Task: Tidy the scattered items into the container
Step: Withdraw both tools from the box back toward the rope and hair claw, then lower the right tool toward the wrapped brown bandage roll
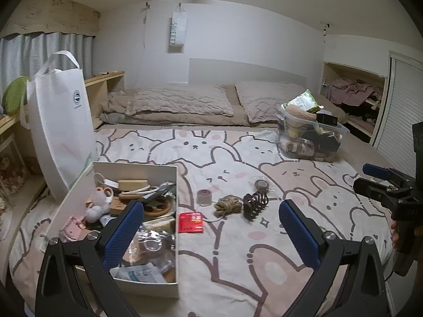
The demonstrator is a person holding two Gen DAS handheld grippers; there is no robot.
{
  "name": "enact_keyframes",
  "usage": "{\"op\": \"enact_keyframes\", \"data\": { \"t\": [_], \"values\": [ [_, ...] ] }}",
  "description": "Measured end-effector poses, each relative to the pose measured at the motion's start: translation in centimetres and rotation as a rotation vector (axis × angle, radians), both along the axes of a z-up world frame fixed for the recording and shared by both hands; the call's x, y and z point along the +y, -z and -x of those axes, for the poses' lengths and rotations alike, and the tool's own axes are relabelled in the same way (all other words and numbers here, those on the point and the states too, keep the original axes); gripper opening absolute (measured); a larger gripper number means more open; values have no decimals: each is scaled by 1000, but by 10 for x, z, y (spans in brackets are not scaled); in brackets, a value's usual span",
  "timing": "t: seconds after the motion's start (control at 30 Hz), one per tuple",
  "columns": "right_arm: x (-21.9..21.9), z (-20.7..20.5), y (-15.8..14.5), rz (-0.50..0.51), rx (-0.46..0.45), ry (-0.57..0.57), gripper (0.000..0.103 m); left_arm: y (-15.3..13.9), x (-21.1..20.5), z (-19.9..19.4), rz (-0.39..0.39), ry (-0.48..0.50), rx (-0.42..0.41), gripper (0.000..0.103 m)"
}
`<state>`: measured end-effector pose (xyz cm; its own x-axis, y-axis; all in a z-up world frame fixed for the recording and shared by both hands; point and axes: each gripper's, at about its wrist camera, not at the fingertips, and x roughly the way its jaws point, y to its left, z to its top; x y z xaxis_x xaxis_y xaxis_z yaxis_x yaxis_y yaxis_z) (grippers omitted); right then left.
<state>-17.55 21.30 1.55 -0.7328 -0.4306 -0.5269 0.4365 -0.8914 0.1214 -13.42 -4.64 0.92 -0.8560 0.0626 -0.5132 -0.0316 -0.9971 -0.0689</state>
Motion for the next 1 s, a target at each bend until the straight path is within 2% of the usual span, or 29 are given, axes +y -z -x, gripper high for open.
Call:
{"op": "enact_keyframes", "data": {
  "t": [0.47, 1.0],
  "values": [
    [34, 19, 39, -24, -58, 72, 103, 29, 33, 33, -11, 54, -54, 103],
    [50, 48, 86, -59, -123, 116, 103, 85, 70, 81, 16, 76, -144, 103]
  ]
}}
